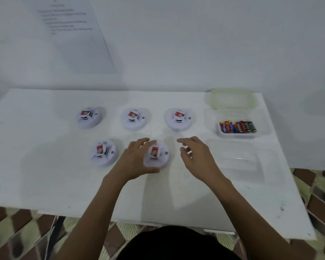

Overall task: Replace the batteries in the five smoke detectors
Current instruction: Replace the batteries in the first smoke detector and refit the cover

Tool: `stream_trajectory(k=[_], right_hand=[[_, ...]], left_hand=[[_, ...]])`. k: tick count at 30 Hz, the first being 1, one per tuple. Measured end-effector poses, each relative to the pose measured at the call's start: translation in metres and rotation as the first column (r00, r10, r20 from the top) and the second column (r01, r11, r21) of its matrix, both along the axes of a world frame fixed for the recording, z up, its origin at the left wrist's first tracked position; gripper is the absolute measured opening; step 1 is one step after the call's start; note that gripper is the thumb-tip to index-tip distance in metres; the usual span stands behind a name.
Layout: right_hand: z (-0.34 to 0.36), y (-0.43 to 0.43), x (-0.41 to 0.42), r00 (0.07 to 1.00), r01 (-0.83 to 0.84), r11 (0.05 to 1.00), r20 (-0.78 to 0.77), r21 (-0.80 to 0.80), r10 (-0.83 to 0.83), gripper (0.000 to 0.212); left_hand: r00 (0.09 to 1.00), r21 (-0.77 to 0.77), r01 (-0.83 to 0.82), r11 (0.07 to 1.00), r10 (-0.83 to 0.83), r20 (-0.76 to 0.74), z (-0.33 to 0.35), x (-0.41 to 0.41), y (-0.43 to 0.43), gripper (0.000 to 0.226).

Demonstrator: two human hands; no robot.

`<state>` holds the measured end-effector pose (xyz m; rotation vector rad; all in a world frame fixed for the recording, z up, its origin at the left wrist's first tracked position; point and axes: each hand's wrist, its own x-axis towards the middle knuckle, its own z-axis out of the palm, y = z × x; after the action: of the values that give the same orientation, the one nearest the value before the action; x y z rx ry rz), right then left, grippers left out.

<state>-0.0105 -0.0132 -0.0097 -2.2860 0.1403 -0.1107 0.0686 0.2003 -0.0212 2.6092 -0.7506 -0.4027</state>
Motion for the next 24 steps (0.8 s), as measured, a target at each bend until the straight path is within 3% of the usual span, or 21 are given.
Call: stream_trajectory(k=[3, 6, 12, 18, 24], right_hand=[[-0.016, 0.027, 0.013, 0.986, 0.003, 0.999, -0.168, -0.041, -0.010, 0.031], [-0.028, 0.039, 0.015, 0.975, 0.081, 0.997, -0.209, -0.010, -0.082, 0.029], [-0.019, 0.039, 0.002, 0.970, 0.205, 0.942, -0.186, 0.264, -0.159, 0.030], [0.019, 0.030, -0.022, 0.988, 0.153, 0.764, -0.113, 0.627, -0.106, 0.030], [0.044, 0.024, -0.039, 0.993, 0.119, 0.741, -0.079, 0.661, -0.089, 0.027]], left_hand=[[0.995, 0.038, 0.094, 0.995, -0.093, -0.040, -0.010, 0.014, 0.004, 0.101], [0.988, -0.015, 0.151, 0.988, -0.151, 0.011, -0.019, 0.018, 0.002, 0.103], [0.984, 0.006, 0.170, 0.985, -0.170, 0.058, -0.009, 0.015, -0.009, 0.107], [0.986, -0.330, 0.105, 0.938, -0.140, -0.085, 0.023, -0.004, -0.018, 0.102], [0.968, -0.623, 0.086, 0.778, -0.213, -0.132, 0.053, -0.019, -0.026, 0.095]])
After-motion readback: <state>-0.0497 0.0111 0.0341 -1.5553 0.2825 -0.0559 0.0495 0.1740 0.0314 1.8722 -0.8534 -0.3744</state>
